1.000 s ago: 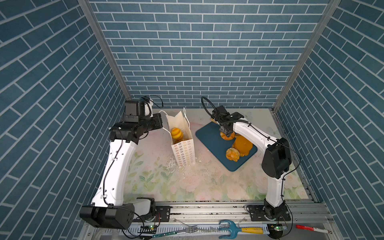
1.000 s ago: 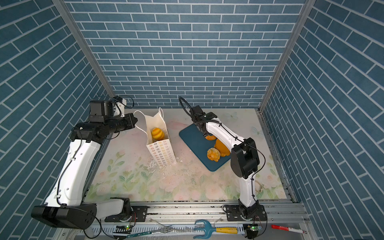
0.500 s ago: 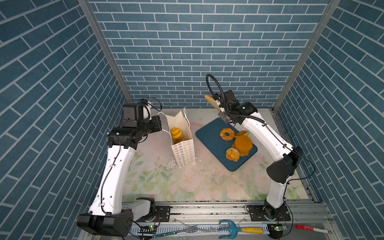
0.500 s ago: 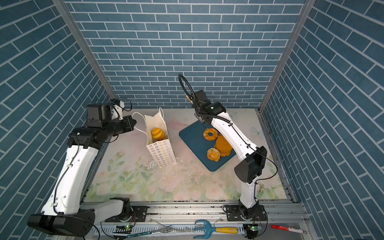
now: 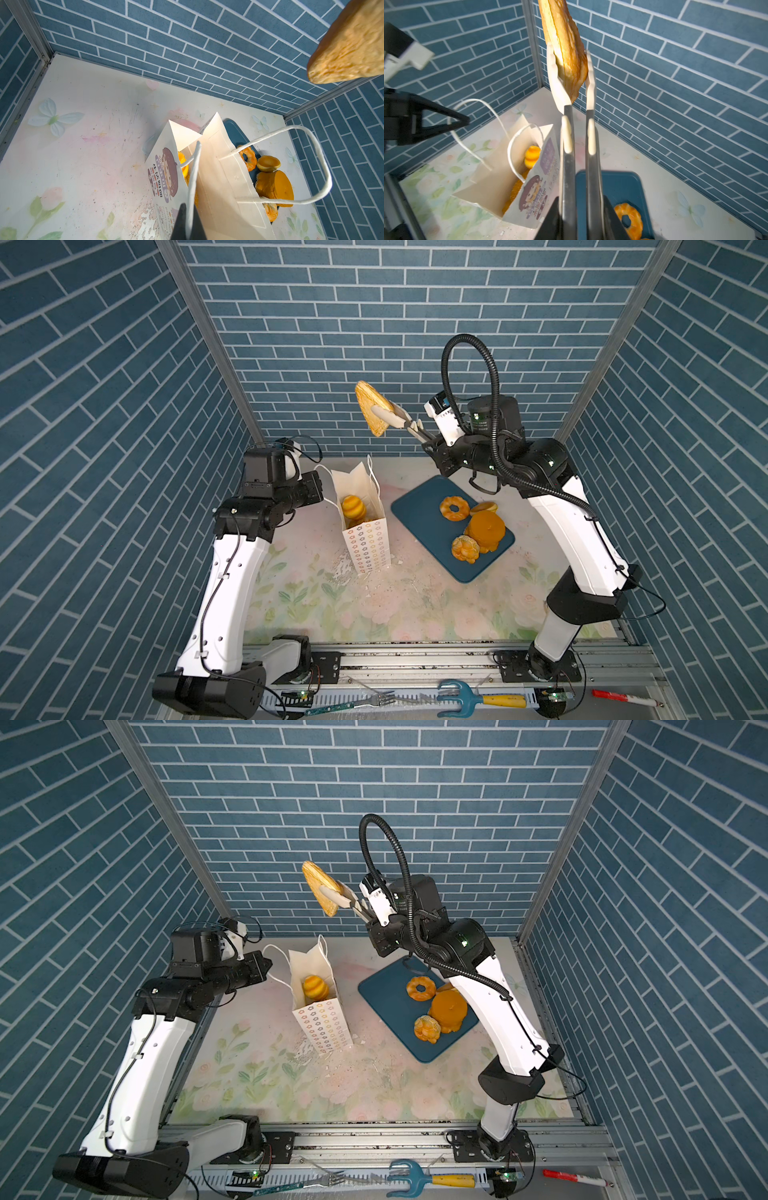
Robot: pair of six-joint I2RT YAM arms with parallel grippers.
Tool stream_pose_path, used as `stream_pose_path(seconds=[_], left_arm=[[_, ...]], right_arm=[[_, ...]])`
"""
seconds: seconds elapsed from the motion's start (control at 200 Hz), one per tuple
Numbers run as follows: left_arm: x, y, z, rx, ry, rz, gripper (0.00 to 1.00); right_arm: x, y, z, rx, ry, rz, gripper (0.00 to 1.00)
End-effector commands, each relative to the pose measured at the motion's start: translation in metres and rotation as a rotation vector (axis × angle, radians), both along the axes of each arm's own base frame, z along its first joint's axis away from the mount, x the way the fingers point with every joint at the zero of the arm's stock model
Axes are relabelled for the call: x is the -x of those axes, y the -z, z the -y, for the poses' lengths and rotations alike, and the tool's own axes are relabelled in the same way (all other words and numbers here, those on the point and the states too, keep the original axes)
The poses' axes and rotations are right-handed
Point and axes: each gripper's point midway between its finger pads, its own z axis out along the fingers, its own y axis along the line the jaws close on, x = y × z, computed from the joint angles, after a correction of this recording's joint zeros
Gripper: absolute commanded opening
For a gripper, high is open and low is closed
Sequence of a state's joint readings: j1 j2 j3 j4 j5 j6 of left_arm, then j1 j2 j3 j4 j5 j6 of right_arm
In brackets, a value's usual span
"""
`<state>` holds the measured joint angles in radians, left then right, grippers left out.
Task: Place the fake bread into the paper bag
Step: 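Lift the golden roll with the tongs and carry it over the bag, then lower the roll into the bag and open the tongs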
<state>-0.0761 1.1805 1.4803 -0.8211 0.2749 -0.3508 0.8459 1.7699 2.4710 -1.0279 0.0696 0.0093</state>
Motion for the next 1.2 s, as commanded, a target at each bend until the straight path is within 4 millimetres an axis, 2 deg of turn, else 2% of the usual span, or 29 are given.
stream_pose_path(seconds=[0.0, 0.125, 0.225, 0.54, 0.7, 1.0, 1.195], left_arm=[[0.003, -0.002, 0.000, 0.012, 0.005, 0.013, 0.01], [0.003, -0.002, 0.002, 0.019, 0.009, 0.014, 0.00], [0.002, -0.004, 0.003, 0.028, 0.011, 0.020, 0.00], [0.002, -0.004, 0.004, 0.035, 0.012, 0.020, 0.00], [0.003, -0.004, 0.003, 0.033, 0.011, 0.023, 0.00], [0.002, -0.005, 0.004, 0.037, 0.013, 0.026, 0.00], [0.001, -0.004, 0.004, 0.037, 0.013, 0.025, 0.00]], right_arm=[[0.021, -0.026, -0.009, -0.123, -0.060, -0.021, 0.29], [0.038, -0.032, -0.015, -0.178, -0.112, -0.070, 0.30], [0.047, -0.026, -0.019, -0.180, -0.122, -0.118, 0.30], [0.076, 0.019, -0.030, -0.050, -0.105, -0.246, 0.30], [0.070, 0.045, -0.017, 0.039, 0.005, -0.287, 0.30], [0.084, 0.087, -0.017, 0.174, 0.021, -0.390, 0.31], [0.089, 0.106, -0.008, 0.283, 0.047, -0.409, 0.32]])
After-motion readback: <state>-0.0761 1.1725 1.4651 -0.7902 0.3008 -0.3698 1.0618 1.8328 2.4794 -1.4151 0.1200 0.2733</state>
